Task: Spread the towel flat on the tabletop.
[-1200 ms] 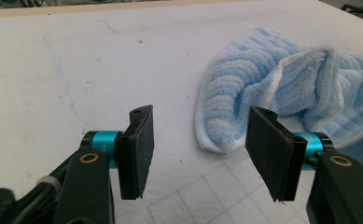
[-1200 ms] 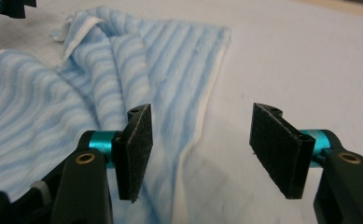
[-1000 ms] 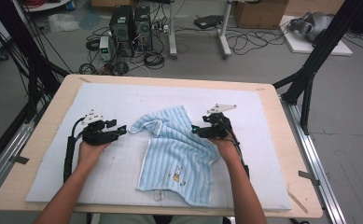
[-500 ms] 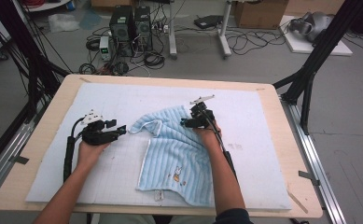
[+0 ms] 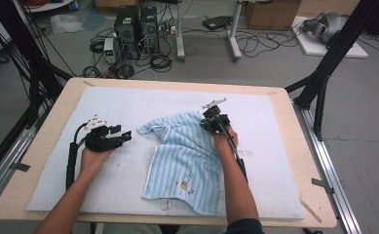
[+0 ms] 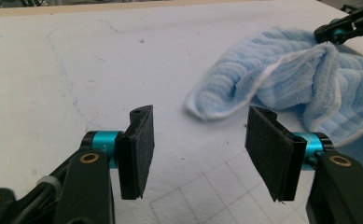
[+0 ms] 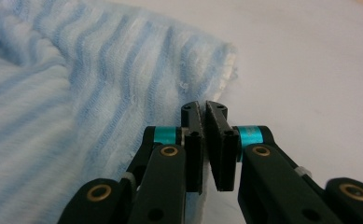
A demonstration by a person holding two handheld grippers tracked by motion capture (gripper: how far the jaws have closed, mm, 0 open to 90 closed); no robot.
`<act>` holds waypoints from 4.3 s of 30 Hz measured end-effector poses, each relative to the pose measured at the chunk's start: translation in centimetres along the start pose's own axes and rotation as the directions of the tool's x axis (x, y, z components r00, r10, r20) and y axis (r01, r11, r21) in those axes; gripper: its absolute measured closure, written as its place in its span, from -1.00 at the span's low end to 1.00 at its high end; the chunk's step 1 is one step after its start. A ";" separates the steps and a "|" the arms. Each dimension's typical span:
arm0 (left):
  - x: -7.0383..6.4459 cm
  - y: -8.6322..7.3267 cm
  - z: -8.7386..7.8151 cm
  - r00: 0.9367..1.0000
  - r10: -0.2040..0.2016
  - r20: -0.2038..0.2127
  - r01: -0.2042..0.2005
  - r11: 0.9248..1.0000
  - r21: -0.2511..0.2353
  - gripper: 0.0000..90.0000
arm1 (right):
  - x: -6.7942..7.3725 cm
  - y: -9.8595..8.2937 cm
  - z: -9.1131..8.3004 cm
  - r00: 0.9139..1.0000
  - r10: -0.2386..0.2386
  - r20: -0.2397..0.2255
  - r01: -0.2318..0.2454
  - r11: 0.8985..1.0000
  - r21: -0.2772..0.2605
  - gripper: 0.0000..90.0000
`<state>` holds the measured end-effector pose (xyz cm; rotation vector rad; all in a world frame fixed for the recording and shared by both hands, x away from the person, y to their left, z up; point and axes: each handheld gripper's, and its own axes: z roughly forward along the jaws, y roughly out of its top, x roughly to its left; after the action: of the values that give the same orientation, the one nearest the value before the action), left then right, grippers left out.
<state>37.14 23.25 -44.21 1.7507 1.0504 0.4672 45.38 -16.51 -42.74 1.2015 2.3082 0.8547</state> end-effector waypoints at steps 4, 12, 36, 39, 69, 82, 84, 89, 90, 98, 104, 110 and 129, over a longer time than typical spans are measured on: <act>-0.1 0.0 0.1 1.000 0.002 0.002 -0.002 1.000 0.002 -0.05 | -1.7 -1.1 -1.4 0.997 0.041 0.059 -0.042 0.999 0.003 0.90; -0.2 -0.1 0.3 1.000 0.002 0.003 -0.002 1.000 0.006 -0.05 | -4.3 -4.6 -3.1 0.982 0.134 0.133 -0.137 0.990 0.017 0.76; -4.7 3.9 5.1 0.985 0.073 0.157 -0.074 0.997 0.002 0.25 | -1.6 -8.9 -9.7 0.988 0.114 -0.104 -0.134 0.967 -0.215 0.01; -5.8 4.7 6.9 0.980 0.073 0.185 -0.077 0.997 0.012 0.26 | -1.9 -9.0 -9.7 0.985 0.130 -0.112 -0.153 0.962 -0.226 0.01; -5.4 2.6 6.4 0.985 0.002 0.170 -0.049 0.961 0.273 0.94 | -1.2 -9.1 -9.1 0.983 0.116 -0.145 -0.144 0.968 -0.205 0.03; -4.0 0.1 2.6 0.979 -0.053 0.196 -0.012 0.949 0.316 0.93 | 2.3 -7.5 -7.5 0.979 0.032 -0.203 -0.075 0.976 -0.205 0.17; -3.9 -0.1 2.4 0.977 -0.055 0.205 -0.012 0.951 0.310 0.92 | 2.6 -7.4 -7.5 0.978 0.032 -0.204 -0.076 0.974 -0.214 0.20; -4.0 0.0 2.1 0.984 -0.017 0.177 -0.028 0.968 0.249 0.31 | 2.9 -7.1 -6.9 0.978 0.033 -0.208 -0.080 0.973 -0.218 0.26; -3.9 0.1 2.0 0.986 -0.012 0.167 -0.025 0.975 0.221 0.26 | 2.9 -7.0 -6.6 0.978 0.036 -0.205 -0.081 0.973 -0.214 0.27; -3.0 1.9 1.7 0.994 -0.006 0.106 -0.005 0.994 0.107 0.10 | 3.1 -6.9 -4.1 0.986 0.031 -0.167 -0.051 0.991 -0.120 0.43; -2.9 3.1 3.0 0.996 -0.001 0.087 -0.006 0.997 0.080 0.10 | 1.8 -7.3 -4.0 0.976 0.047 -0.213 -0.065 0.995 -0.081 0.98; -2.7 4.7 5.0 0.996 -0.027 0.081 0.022 0.998 0.059 0.10 | 1.1 -7.4 -4.8 0.985 0.039 -0.167 -0.050 0.997 -0.062 0.96; -3.3 5.1 12.6 0.989 0.148 -0.027 -0.136 0.958 0.252 0.91 | 0.7 -7.5 -5.8 0.979 0.066 -0.191 -0.091 0.988 -0.127 0.63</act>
<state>46.62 12.92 -44.52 2.0575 1.0554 0.4824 37.17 -21.22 -43.66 1.2061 2.3151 1.1784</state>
